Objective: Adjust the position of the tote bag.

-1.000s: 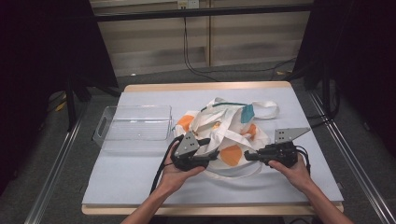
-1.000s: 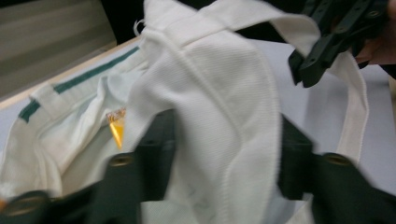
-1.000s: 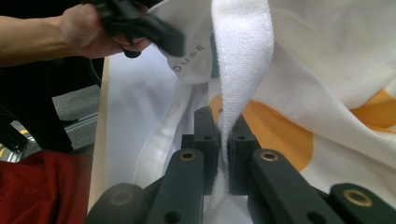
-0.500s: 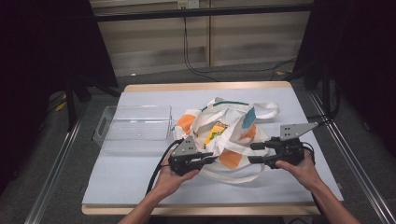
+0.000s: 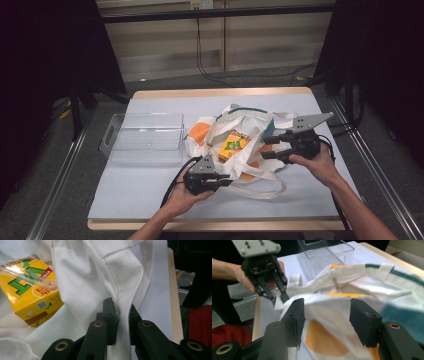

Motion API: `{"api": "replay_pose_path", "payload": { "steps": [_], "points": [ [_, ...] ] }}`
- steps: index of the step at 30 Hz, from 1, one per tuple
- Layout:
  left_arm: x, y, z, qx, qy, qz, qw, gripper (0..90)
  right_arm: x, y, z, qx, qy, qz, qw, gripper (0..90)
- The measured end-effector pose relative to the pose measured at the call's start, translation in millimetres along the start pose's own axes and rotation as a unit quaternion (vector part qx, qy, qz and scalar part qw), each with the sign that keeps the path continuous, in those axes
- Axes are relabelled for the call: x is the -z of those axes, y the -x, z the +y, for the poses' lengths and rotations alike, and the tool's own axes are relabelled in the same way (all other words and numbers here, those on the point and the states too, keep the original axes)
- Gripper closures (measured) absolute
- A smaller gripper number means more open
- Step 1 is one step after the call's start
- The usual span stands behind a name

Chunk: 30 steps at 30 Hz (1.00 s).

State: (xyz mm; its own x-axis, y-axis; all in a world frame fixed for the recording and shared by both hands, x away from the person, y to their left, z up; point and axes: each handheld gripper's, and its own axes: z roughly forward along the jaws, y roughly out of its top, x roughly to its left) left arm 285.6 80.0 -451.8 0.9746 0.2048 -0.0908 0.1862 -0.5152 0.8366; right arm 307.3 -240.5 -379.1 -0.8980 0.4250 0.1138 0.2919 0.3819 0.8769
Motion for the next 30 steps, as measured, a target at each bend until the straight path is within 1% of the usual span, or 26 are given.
{"api": "replay_pose_path", "payload": {
  "steps": [3,4,6,8,10,13,14,15,16,19,21,22,23,24,25,26,27,28,29,30],
  "points": [
    [-0.1,-0.2,0.1,-0.004,-0.005,0.0,1.0,83.3,-3.7,6.9,14.8,0.012,-0.013,0.001,0.9998,45.2],
    [-0.3,0.0,0.0,0.0,0.0,-0.002,1.0,83.2,-4.9,8.8,18.2,0.013,-0.016,0.001,0.9998,44.1],
    [0.8,-1.5,0.1,0.0,-0.003,-0.003,1.0,83.1,-10.0,13.4,26.7,0.02,-0.025,0.012,0.9994,42.3],
    [1.5,-2.1,-0.1,0.002,-0.003,-0.004,1.0,83.1,-17.6,17.9,33.6,0.023,-0.047,0.025,0.9983,38.8],
    [1.2,-1.8,0.0,0.0,-0.003,-0.006,1.0,83.1,-27.0,24.0,38.1,0.026,-0.068,0.022,0.9971,34.1],
    [1.0,-1.7,-0.3,0.001,-0.005,-0.008,1.0,83.0,-38.9,30.1,39.6,0.036,-0.094,0.017,0.9948,30.1],
    [1.2,-1.7,-0.3,0.003,-0.004,-0.008,1.0,82.9,-44.5,32.8,38.7,0.036,-0.109,0.021,0.9932,28.7],
    [1.6,-1.8,-0.3,0.005,-0.004,-0.007,1.0,82.8,-48.1,34.2,37.5,0.035,-0.116,0.023,0.9924,26.8],
    [2.2,-2.5,-0.3,0.0,-0.008,-0.007,0.9999,82.6,-52.2,36.2,35.4,0.032,-0.129,0.032,0.9907,25.8],
    [2.8,-2.6,-0.2,-0.002,-0.01,-0.007,0.9999,82.4,-59.7,37.9,29.3,0.029,-0.146,0.04,0.988,24.2],
    [2.9,-2.8,-0.1,0.001,-0.01,-0.007,0.9999,82.3,-63.1,38.0,24.9,0.03,-0.163,0.051,0.9848,23.5],
    [2.8,-3.0,0.2,0.006,-0.007,-0.007,0.9999,82.3,-65.6,38.7,21.6,0.028,-0.176,0.055,0.9825,22.6],
    [3.3,-3.8,1.1,0.004,-0.009,-0.007,0.9999,82.4,-67.1,38.9,19.6,0.031,-0.19,0.053,0.9798,22.6],
    [3.2,-3.8,1.7,0.008,-0.004,-0.006,0.9999,82.4,-68.5,38.2,18.1,0.032,-0.203,0.053,0.9772,22.9],
    [5.1,-4.9,3.5,0.005,-0.003,-0.003,1.0,82.4,-68.7,37.7,17.3,0.033,-0.207,0.051,0.9765,23.4],
    [6.7,-4.7,4.7,0.009,0.003,0.0,1.0,82.5,-69.1,38.2,15.2,0.033,-0.206,0.053,0.9767,23.9],
    [8.6,-5.5,5.7,0.007,0.003,0.002,1.0,82.5,-70.0,38.5,12.8,0.032,-0.21,0.055,0.9757,26.2],
    [9.1,-6.5,6.8,0.006,0.003,0.001,1.0,82.5,-71.1,38.5,10.3,0.032,-0.214,0.057,0.9747,31.5],
    [9.3,-7.3,7.5,0.005,0.004,0.002,1.0,82.5,-72.3,38.4,7.6,0.034,-0.22,0.063,0.9729,37.0],
    [9.4,-7.3,7.8,0.008,0.008,0.002,0.9999,82.5,-73.7,38.3,4.3,0.033,-0.224,0.07,0.9716,39.6]
  ]
}}
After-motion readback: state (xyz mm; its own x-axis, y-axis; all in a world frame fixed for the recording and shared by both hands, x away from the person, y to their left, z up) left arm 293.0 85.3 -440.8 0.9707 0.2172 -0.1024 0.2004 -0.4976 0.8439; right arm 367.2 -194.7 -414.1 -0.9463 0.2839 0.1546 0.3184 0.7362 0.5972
